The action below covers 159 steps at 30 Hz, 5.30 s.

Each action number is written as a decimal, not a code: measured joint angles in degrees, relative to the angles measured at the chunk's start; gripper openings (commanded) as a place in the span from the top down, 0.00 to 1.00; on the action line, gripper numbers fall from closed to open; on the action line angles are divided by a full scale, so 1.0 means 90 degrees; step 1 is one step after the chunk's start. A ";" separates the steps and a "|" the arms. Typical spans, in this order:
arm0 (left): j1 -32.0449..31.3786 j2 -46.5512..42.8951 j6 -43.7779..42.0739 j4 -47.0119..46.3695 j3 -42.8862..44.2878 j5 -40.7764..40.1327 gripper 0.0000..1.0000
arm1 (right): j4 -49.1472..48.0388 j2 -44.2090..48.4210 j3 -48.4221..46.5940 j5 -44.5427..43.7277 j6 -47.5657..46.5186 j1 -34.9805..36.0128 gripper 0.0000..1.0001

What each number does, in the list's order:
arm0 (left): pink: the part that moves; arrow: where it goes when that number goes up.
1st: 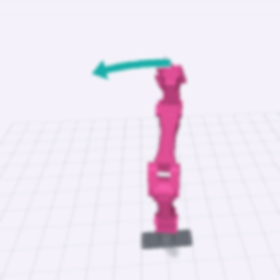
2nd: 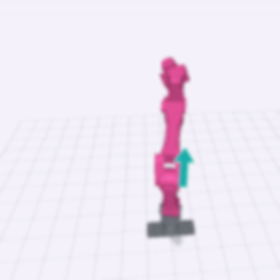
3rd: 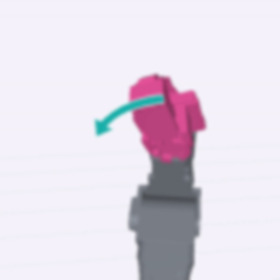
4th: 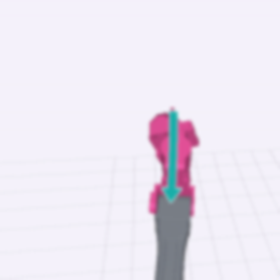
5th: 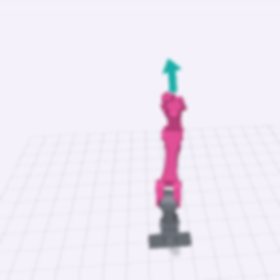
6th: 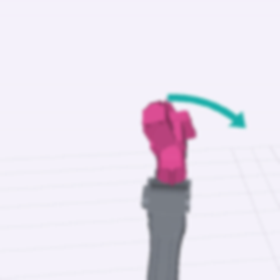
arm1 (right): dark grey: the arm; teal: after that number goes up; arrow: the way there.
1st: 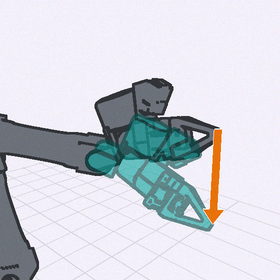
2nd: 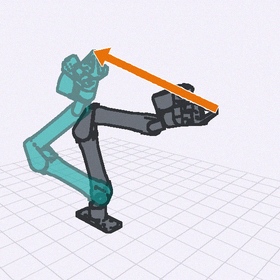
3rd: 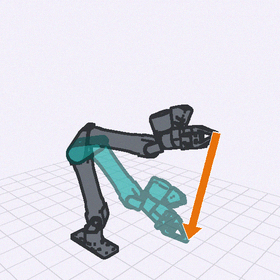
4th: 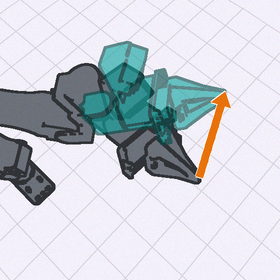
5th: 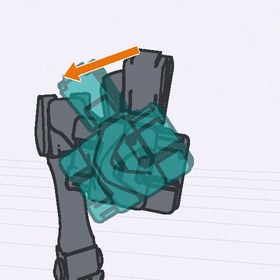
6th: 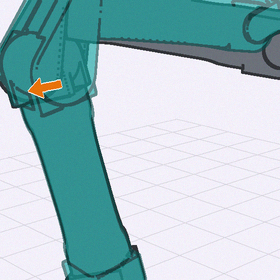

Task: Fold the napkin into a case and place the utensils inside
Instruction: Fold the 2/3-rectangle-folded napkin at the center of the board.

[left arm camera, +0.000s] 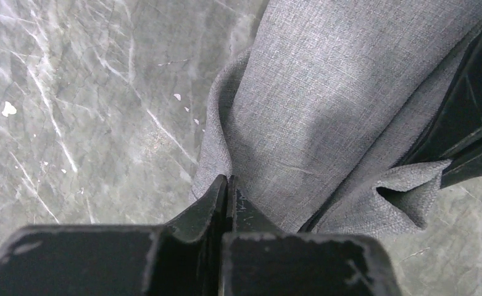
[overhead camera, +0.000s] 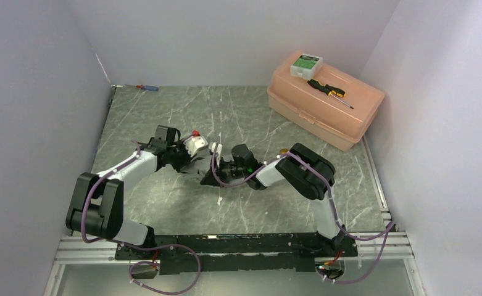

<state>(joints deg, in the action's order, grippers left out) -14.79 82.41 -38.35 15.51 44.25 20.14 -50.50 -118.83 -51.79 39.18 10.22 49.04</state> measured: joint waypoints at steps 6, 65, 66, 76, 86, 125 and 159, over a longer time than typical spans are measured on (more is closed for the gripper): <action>0.0056 -0.0007 0.0119 -0.0005 0.0000 0.0051 0.97 | 0.0707 -0.0228 -0.0537 0.0527 0.0588 -0.0279 1.00; -0.0104 -0.1010 0.0534 -0.0403 -0.0619 0.0624 0.70 | 0.6698 -0.1610 -0.4136 0.1287 0.2429 -0.0971 1.00; -0.0104 -0.1022 0.0525 -0.0403 -0.0607 0.0651 0.70 | 0.6727 -0.1610 -0.4143 0.1270 0.2429 -0.0969 1.00; -0.0352 -0.1231 -0.0061 -0.0267 -0.0605 0.0991 0.68 | 0.6727 -0.1610 -0.4146 0.1258 0.2436 -0.0962 1.00; -0.1362 -0.2086 -0.2011 -0.0583 -0.1617 0.1273 0.83 | 0.6705 -0.1620 -0.4146 0.1280 0.2489 -0.0964 1.00; -0.1268 -0.0418 -0.1634 -0.1547 -0.1328 -0.0374 0.90 | 0.4629 -0.1115 -0.2883 0.1600 0.2467 -0.0935 0.68; -0.0959 -0.0442 0.0396 -0.0522 -0.0131 -0.0959 0.49 | 0.6375 -0.1115 -0.3672 0.0777 0.1698 -0.0636 1.00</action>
<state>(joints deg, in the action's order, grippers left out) -23.42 78.43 -34.79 10.81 43.07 11.51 6.87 -128.86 -84.84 46.17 25.50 43.31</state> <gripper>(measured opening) 0.496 0.028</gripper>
